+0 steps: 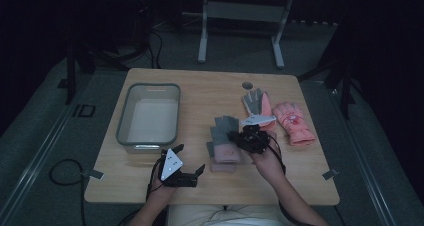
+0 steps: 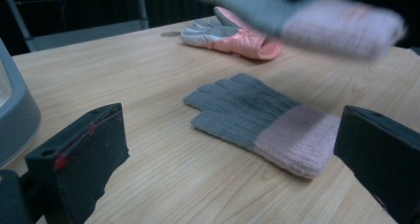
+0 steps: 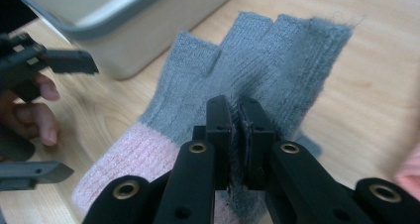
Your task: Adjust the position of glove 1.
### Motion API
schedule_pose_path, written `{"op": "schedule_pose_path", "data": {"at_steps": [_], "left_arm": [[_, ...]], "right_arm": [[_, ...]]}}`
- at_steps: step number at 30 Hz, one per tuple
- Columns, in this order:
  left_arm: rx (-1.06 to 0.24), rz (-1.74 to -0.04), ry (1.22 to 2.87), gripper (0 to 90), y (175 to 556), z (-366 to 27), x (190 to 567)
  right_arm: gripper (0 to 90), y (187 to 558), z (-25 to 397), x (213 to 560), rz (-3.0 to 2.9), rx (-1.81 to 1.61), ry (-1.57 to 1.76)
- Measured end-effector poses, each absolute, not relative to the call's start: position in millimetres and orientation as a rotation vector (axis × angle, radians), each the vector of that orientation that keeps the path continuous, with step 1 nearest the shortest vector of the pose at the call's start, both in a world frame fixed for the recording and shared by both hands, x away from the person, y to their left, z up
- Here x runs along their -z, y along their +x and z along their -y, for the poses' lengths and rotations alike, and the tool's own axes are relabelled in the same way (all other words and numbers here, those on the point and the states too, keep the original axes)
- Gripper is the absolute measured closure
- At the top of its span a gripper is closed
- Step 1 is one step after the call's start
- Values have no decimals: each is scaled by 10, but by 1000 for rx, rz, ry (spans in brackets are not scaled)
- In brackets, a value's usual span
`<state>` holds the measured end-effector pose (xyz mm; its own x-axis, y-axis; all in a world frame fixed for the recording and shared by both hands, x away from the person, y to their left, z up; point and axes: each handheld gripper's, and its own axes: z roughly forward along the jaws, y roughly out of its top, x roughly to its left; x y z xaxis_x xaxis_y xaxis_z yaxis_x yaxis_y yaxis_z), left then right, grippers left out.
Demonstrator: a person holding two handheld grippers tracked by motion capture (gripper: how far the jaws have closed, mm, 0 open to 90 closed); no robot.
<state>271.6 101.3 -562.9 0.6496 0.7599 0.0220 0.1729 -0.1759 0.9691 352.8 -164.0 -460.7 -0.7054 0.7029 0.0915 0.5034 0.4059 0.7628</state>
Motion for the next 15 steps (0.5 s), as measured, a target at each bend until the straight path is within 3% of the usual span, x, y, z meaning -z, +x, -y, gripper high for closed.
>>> {"op": "schedule_pose_path", "data": {"at_steps": [15], "left_arm": [[-638,-773,1706,0,2719,-994,5629]], "right_arm": [[843,3656,1544,5181,-2510,-1088,1161]]}}
